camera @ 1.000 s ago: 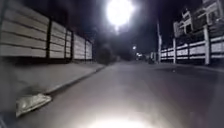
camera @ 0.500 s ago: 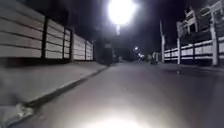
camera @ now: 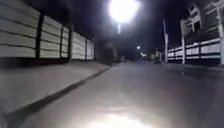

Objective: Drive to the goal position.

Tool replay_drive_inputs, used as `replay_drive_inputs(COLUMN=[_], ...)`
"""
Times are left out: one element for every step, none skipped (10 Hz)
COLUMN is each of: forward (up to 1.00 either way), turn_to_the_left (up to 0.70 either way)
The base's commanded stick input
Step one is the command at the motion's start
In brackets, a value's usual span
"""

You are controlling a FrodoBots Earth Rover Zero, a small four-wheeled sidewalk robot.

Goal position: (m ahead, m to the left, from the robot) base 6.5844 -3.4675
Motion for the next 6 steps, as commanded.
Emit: replay_drive_inputs(forward=[1.0, 1.0, 1.0, 1.0, 1.0, 1.0], turn_to_the_left=[0.0, 0.0, 0.0, 0.0, 0.0, 0.0])
